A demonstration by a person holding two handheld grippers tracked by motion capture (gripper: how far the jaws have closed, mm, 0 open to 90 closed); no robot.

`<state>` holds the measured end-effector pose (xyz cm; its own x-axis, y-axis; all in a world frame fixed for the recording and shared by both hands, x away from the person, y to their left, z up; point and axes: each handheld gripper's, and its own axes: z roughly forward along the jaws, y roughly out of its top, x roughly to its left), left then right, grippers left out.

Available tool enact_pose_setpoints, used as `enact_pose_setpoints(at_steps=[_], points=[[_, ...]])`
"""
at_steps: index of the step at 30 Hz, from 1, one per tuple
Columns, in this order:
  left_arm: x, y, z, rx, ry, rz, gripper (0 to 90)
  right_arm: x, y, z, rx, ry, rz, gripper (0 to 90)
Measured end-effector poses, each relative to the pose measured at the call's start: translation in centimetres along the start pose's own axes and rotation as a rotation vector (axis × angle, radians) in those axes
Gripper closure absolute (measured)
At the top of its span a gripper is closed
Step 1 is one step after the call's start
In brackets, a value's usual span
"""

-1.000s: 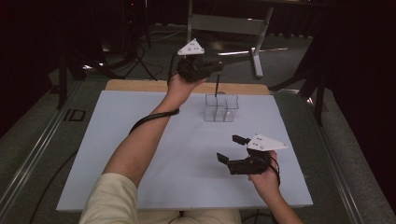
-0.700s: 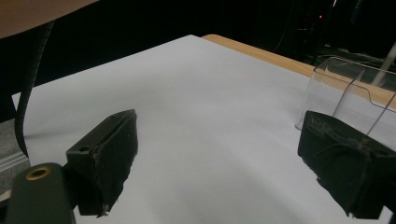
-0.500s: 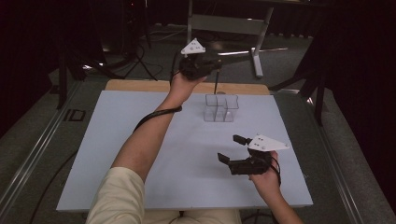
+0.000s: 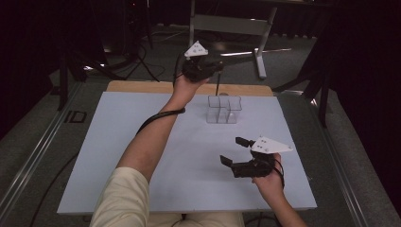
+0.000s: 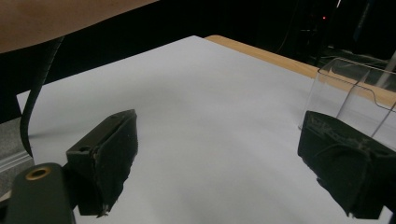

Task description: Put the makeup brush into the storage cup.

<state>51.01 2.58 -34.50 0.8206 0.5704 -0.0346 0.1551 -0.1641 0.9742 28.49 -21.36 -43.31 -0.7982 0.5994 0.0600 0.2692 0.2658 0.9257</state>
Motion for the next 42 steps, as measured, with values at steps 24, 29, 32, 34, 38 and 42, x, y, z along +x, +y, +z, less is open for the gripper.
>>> enact_pose_setpoints(at_steps=[24,29,32,34,38,42], points=[[0.6,-2.0,1.5,0.051,0.025,-0.016,84.7,-0.1,-0.1,-0.1,-0.001,0.011,0.003,12.3],[1.0,-2.4,1.4,0.050,0.047,-0.051,81.5,-0.1,-0.1,-0.1,-0.002,0.011,0.003,12.3],[1.1,-2.4,1.4,0.055,0.062,-0.078,56.2,-0.1,-0.1,-0.1,0.000,0.010,0.003,12.3],[1.0,-2.3,1.2,0.052,0.069,-0.082,56.1,-0.1,-0.1,-0.1,-0.001,0.010,0.003,12.3],[0.8,-2.0,0.9,0.052,0.068,-0.107,42.3,-0.1,-0.1,0.0,-0.002,0.010,0.003,12.3],[0.4,-1.7,0.4,0.057,0.067,-0.109,32.9,-0.2,-0.2,0.0,0.000,0.003,0.001,12.3]])
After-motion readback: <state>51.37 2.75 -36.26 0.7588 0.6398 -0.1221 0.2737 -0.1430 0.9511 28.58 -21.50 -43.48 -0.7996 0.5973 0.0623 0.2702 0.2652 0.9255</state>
